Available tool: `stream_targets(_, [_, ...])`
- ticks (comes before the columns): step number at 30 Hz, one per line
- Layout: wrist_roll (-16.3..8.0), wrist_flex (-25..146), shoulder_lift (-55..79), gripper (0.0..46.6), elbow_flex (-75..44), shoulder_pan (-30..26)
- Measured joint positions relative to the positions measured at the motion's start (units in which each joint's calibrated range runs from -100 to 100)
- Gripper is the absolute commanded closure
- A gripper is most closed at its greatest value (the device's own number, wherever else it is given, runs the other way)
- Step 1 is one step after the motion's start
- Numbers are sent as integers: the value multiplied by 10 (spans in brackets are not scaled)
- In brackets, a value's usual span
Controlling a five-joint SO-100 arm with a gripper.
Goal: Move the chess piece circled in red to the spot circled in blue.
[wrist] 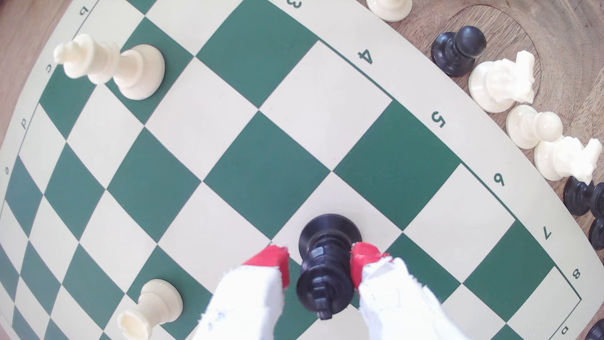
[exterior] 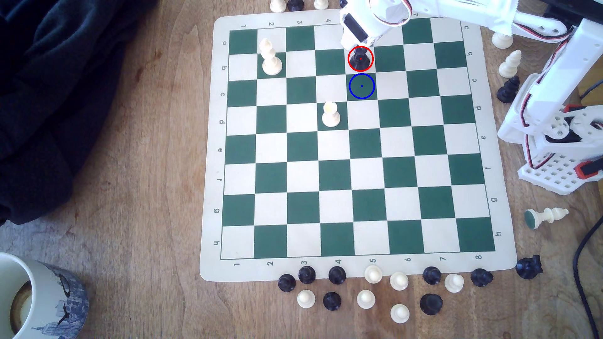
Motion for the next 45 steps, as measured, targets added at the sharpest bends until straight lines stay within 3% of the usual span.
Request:
stream_targets(29, [2, 23, 0, 405, 0, -9])
stream_targets(38, [19, 39, -60, 407, 0, 3])
stream_targets(45, [20, 42, -112, 413, 48, -39])
